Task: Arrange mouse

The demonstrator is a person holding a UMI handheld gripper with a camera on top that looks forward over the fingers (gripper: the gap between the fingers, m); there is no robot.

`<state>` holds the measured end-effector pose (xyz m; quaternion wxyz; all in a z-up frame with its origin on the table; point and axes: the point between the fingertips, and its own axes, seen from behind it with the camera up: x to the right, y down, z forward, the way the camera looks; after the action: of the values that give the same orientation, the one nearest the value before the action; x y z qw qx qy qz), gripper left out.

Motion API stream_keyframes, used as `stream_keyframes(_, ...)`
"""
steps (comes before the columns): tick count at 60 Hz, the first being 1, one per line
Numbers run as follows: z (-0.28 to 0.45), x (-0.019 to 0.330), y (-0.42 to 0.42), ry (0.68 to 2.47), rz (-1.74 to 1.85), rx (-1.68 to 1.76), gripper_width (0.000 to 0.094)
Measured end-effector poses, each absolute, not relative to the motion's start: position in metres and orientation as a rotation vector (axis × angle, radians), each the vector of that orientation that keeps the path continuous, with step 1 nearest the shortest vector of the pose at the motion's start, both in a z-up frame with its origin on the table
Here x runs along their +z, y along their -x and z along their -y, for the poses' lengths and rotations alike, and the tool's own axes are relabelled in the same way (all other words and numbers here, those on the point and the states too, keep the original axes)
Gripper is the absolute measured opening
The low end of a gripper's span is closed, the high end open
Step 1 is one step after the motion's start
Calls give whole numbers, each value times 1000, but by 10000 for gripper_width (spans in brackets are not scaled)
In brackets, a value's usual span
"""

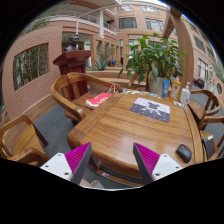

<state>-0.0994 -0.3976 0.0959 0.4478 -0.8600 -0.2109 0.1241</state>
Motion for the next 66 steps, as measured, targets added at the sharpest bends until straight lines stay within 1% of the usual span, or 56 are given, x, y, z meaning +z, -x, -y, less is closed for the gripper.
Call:
stream_keyframes(3, 401, 86, 89, 2162, 505, 284, 852)
stream_keyframes(7, 404, 62, 60, 2205, 479, 253, 851)
stream_keyframes(8, 407, 70, 64, 2218, 471, 244, 851)
stream_keyframes(9, 402, 49, 44, 2226, 463, 236, 851)
stream_keyframes(15, 400, 17, -11, 2290, 402, 177, 851)
stream_keyframes(23, 382, -5, -89, 2323, 257, 85, 853)
stream_keyframes(31, 350, -9, -162, 2286, 122, -45, 849)
stream_keyframes(36, 327, -7, -191, 2253, 79, -88, 850)
stream_keyframes(47, 283, -9, -207, 2219, 73, -62, 854)
stream_keyframes(57, 247, -9, -211, 2184, 75, -50, 840)
stream_keyframes(62, 235, -10, -211, 2182, 56, -28, 790)
stream_keyframes(66, 223, -12, -208, 2179, 52, 5, 683)
